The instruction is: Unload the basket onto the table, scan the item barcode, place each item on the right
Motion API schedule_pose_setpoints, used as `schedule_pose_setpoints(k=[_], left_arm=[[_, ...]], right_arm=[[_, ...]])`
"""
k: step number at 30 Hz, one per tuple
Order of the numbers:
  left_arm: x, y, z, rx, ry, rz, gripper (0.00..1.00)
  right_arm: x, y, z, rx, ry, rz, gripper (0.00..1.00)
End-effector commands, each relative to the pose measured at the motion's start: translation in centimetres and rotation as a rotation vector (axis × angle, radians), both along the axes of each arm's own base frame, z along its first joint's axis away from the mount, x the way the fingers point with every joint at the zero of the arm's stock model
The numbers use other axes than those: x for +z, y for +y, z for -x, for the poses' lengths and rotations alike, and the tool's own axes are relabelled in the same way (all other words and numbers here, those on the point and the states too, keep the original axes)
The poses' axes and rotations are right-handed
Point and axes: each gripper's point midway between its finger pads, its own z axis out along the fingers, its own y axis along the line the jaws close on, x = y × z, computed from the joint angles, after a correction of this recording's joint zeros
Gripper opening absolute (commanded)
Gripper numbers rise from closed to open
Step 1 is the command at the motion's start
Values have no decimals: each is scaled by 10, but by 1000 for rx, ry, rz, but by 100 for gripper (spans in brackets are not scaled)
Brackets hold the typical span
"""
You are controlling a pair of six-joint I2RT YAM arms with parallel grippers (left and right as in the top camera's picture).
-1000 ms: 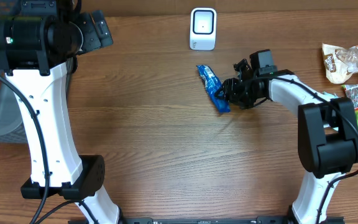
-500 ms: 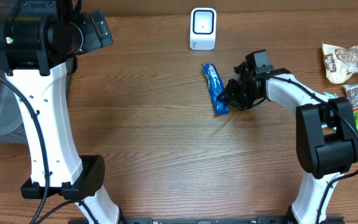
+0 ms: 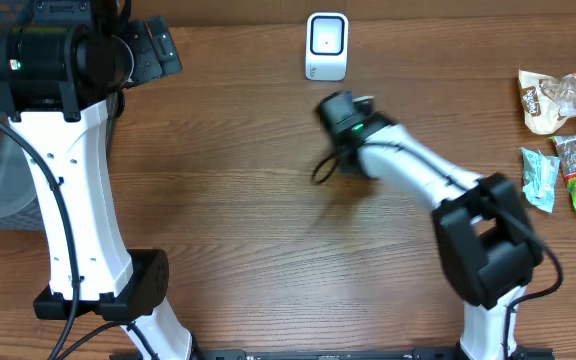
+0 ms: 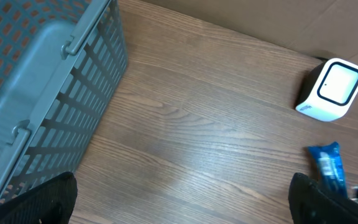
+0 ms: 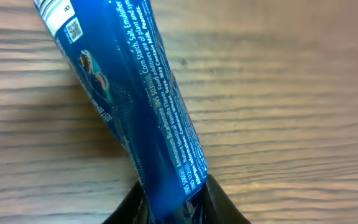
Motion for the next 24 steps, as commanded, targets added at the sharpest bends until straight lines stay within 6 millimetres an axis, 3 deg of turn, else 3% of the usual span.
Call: schedule_pose_setpoints(k=[1,4,8,10,13,15,17,20,24], left_arm=[[2,3,2,3,-2,-15,100],[2,3,2,3,-2,-15,99],[2,3,2,3,-2,-15,100],[2,3,2,3,-2,-15,100],[2,3,2,3,-2,-15,100],[2,3,2,3,-2,-15,100],[2,3,2,3,-2,-15,100],[2,3,2,3,-2,-15,100],[2,3,2,3,-2,-15,100]], right_arm=[[30,9,-6,33,-158,199,15],[29,21,9,99,-177,353,19],[50,36,19,160,-295,560,45],[60,46,23,178,-353,600,53],[73,57,28,196,-420,652,57],[80,57,28,192,-450,678,72],[80,55,27,185,-451,679,94],[69,48,21,165,-401,622,97],[27,44,20,203,-184,443,95]])
